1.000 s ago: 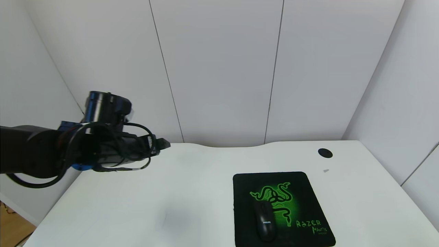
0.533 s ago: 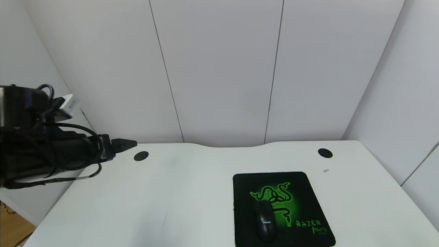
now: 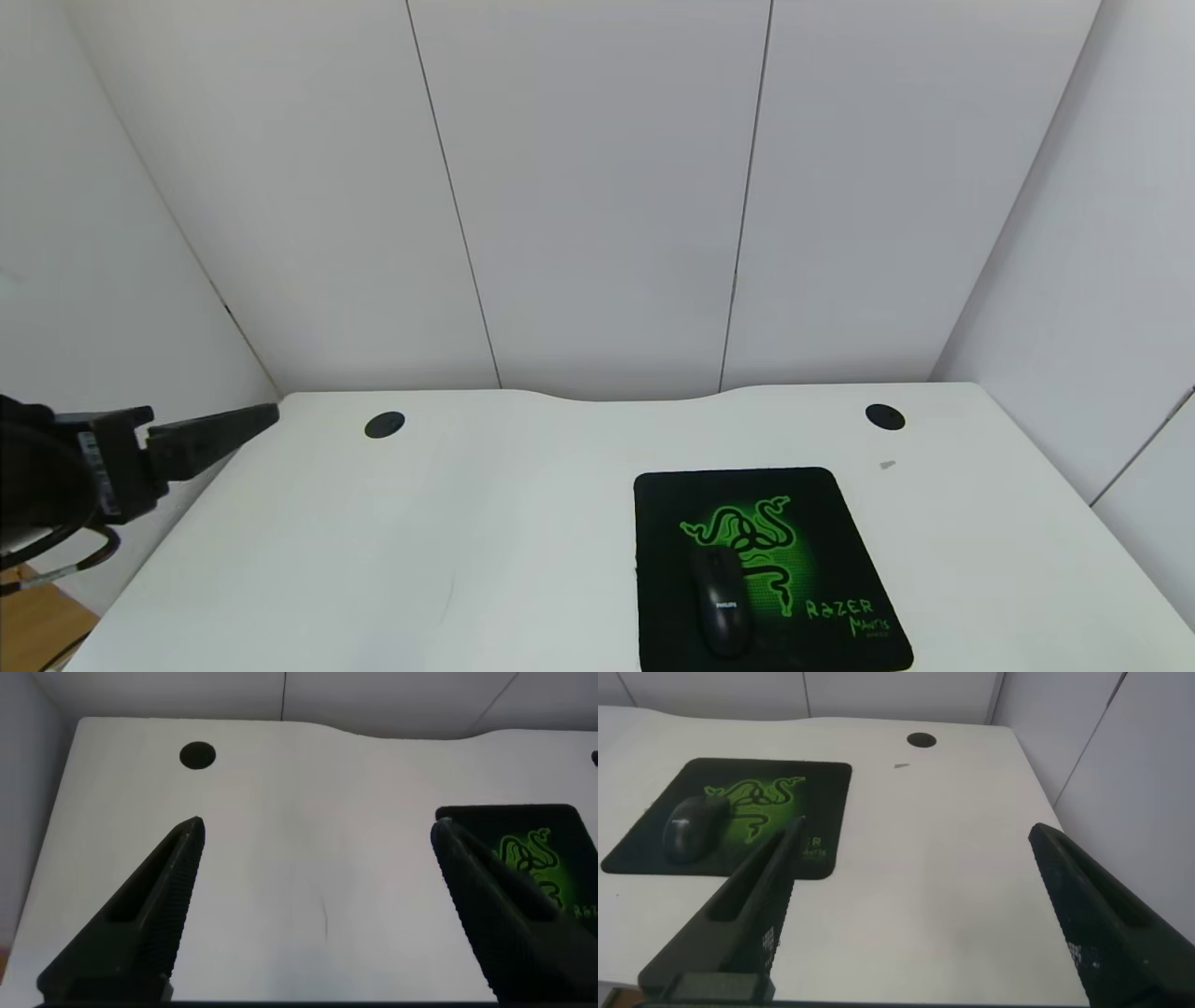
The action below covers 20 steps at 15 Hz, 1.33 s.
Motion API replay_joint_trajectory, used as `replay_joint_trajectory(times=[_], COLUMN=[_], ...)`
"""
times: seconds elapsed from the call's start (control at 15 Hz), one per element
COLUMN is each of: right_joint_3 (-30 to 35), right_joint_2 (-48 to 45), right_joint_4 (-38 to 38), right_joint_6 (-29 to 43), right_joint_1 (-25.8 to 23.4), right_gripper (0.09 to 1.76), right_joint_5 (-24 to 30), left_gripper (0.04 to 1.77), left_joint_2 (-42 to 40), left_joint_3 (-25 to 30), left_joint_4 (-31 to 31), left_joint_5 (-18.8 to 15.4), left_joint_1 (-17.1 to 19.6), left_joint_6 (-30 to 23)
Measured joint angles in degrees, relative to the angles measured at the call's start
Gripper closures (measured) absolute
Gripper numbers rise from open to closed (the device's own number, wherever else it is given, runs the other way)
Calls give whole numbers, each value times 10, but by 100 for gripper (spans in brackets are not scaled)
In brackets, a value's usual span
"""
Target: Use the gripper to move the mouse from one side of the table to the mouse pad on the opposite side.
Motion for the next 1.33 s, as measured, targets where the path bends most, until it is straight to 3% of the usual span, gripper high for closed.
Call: replay_joint_trajectory(times=[0.67, 1.33], right_joint_3=[0, 0], right_joint_2=[0, 0], right_joint_4=[0, 0], right_joint_6=[0, 0], right_joint_1=[0, 0], right_gripper=[14, 14], right_joint_5=[0, 0], left_gripper=[9, 9], left_joint_2=[-269, -414], left_joint_3=[81, 103], left_joint_4=[44, 65], left_joint_5=[-14, -16], left_joint_1=[-4, -16], left_joint_6=[44, 46])
